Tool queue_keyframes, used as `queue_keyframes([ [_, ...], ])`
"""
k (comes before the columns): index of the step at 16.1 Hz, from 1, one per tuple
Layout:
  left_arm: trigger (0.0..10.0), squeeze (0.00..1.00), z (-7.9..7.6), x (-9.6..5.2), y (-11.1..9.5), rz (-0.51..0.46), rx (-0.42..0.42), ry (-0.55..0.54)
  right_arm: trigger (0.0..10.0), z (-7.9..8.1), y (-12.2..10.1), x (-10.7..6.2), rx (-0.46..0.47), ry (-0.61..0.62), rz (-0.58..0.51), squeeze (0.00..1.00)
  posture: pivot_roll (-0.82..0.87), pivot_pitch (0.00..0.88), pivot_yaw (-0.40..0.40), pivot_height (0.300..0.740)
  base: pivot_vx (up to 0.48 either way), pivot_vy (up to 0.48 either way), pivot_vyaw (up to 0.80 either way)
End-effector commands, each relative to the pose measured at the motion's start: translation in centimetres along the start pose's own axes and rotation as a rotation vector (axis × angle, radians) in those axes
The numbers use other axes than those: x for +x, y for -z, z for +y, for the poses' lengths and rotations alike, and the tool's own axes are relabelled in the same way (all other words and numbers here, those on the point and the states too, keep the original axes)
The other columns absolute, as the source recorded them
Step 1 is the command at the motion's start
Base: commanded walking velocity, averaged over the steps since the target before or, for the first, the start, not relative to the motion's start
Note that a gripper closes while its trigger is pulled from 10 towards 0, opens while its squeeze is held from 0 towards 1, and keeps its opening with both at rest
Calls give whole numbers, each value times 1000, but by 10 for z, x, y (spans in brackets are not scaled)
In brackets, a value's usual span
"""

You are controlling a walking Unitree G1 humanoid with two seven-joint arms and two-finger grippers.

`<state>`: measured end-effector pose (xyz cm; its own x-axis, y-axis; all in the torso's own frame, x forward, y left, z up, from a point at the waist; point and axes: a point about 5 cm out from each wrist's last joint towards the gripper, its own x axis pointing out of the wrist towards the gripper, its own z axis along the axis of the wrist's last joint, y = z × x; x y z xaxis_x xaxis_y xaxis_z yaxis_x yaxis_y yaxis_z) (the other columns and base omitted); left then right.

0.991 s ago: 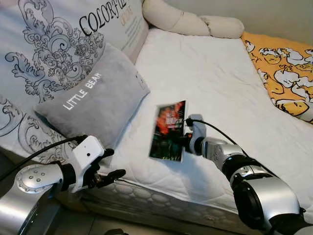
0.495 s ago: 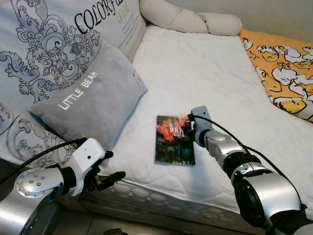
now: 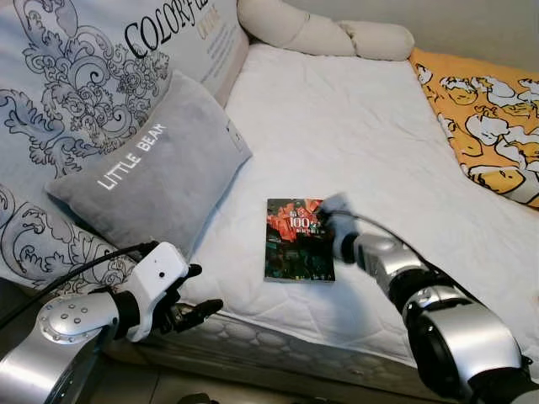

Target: Clean up the room

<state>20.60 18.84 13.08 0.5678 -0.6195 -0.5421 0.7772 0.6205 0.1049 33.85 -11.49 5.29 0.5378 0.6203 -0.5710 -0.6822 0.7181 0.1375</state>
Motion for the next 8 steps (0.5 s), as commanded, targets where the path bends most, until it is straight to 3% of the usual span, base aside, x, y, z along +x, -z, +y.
queue_keyframes([
  [1, 10000, 0, -2, 1, -1, 5, 10, 9, 10000, 2, 4, -2, -36, -74, 32, 1000, 168, 44, -82, 740, 0, 0, 0],
  [3, 10000, 0, -2, 4, 0, 17, 22, 30, 10000, 13, 26, -9, -122, -335, 209, 1000, 164, 45, -73, 740, 0, 0, 0],
  [6, 10000, 0, -3, 5, 0, 28, 28, 51, 10000, 17, 36, -10, -142, -404, 285, 1000, 164, 44, -68, 740, 0, 0, 0],
  [7, 10000, 0, -4, 6, 1, 42, 34, 67, 10000, 19, 42, -8, -194, -373, 321, 384, 164, 45, -67, 740, 0, 0, 0],
  [8, 10000, 0, -4, 6, 1, 49, 38, 72, 10000, 19, 44, -6, -213, -353, 326, 0, 164, 45, -67, 740, 0, 0, 0],
])
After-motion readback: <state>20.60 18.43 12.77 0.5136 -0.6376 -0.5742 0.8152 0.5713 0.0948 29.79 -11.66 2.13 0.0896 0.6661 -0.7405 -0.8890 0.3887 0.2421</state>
